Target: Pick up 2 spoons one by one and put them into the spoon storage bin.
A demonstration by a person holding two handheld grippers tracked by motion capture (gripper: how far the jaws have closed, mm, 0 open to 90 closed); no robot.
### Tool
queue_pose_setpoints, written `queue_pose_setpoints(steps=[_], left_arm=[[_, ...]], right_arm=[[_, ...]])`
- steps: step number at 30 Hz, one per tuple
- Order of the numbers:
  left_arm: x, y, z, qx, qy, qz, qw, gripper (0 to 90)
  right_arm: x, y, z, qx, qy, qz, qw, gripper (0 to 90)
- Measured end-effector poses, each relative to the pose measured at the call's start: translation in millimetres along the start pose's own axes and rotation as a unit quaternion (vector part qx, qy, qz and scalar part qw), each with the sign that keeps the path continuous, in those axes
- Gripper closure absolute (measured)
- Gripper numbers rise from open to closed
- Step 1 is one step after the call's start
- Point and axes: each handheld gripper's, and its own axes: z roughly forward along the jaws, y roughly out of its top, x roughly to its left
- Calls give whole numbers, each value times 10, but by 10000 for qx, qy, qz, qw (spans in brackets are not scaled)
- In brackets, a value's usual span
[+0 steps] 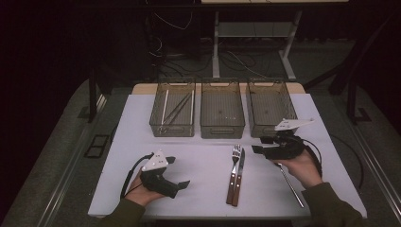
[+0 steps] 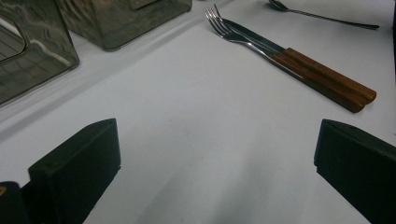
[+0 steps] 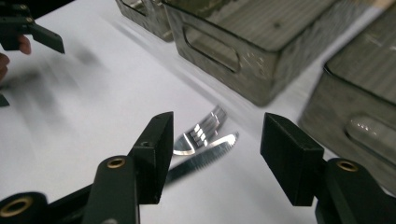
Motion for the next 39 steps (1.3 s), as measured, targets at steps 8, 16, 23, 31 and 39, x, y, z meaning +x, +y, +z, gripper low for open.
queue_pose_setpoints(steps=[8,16,23,31,39], left_arm=[[-14,9,0,5,-21,32,10000,0],[-6,6,-10,6,-43,30,10000,0],[-4,3,-12,22,-40,22,10000,10],[-2,-1,-8,35,-69,-21,10000,16],[-4,-2,-2,49,-44,-25,10000,23]], right_arm=[[-207,-189,-222,-60,-171,200,9996,442],[-472,-376,-397,44,-564,330,9979,441],[-632,-555,-511,206,-785,347,9961,444],[-748,-744,-574,437,-922,406,9940,447],[-842,-864,-586,664,-963,340,9925,455]])
